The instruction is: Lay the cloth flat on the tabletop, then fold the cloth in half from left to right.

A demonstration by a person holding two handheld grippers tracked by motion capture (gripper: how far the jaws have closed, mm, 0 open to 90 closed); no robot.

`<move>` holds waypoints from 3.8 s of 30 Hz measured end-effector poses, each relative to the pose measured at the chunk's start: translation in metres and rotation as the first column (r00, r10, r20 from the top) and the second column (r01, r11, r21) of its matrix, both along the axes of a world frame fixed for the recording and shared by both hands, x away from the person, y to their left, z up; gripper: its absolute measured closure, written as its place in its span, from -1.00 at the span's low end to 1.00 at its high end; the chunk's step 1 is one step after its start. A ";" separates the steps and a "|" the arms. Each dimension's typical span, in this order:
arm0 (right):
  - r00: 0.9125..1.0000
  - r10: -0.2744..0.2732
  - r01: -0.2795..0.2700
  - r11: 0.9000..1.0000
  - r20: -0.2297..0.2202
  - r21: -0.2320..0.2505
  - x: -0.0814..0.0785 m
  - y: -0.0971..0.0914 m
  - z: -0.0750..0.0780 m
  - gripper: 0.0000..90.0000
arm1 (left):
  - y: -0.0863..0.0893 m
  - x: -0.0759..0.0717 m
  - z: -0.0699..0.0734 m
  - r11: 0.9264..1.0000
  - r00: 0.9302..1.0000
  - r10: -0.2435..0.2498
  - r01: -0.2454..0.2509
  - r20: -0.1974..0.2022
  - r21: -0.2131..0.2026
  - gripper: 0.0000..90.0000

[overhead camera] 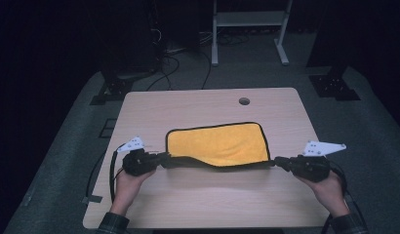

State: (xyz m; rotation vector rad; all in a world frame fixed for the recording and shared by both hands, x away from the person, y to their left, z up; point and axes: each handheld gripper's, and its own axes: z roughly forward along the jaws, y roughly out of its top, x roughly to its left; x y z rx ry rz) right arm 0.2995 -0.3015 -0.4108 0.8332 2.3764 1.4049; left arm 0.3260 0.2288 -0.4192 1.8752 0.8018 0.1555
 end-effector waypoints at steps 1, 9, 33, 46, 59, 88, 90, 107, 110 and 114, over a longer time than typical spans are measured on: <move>1.000 0.006 -0.006 1.000 -0.007 -0.003 -0.005 -0.001 -0.002 0.92 | 0.001 -0.005 -0.001 1.000 1.000 -0.005 0.005 -0.007 0.002 0.82; 0.998 0.057 -0.058 0.998 -0.040 -0.030 -0.035 0.003 -0.014 0.92 | 0.006 -0.036 -0.014 0.998 0.998 -0.030 0.033 -0.053 0.047 0.81; 0.984 0.111 -0.119 0.992 -0.137 -0.051 -0.044 0.008 -0.035 0.24 | 0.014 -0.059 -0.039 0.981 0.989 0.003 0.025 -0.146 0.193 0.07; 0.974 -0.203 0.187 0.971 -0.104 -0.147 0.005 0.000 -0.046 -0.61 | 0.010 -0.038 -0.037 0.974 0.994 0.082 -0.065 -0.068 0.215 -0.58; 0.908 -0.405 0.380 0.904 -0.106 -0.197 0.047 -0.020 -0.068 -0.71 | 0.009 -0.005 -0.031 0.952 0.983 0.181 -0.180 0.019 0.249 -0.71; 0.900 -0.425 0.399 0.892 -0.092 -0.213 0.051 -0.025 -0.076 -0.78 | 0.003 0.038 -0.060 0.878 0.948 0.317 -0.307 0.034 0.367 -0.68; 0.902 -0.423 0.397 0.893 -0.091 -0.213 0.050 -0.025 -0.076 -0.78 | 0.005 0.038 -0.060 0.879 0.947 0.320 -0.312 0.039 0.359 -0.62; 0.904 -0.417 0.391 0.895 -0.092 -0.214 0.049 -0.025 -0.076 -0.78 | -0.008 0.031 -0.055 0.916 0.966 0.260 -0.245 -0.004 0.319 0.73; 0.905 -0.415 0.389 0.896 -0.092 -0.214 0.049 -0.025 -0.076 -0.78 | -0.007 0.032 -0.056 0.922 0.965 0.262 -0.244 -0.020 0.302 0.87; 0.905 -0.414 0.389 0.896 -0.092 -0.214 0.049 -0.025 -0.076 -0.78 | -0.006 0.032 -0.056 0.926 0.964 0.263 -0.244 -0.028 0.289 0.89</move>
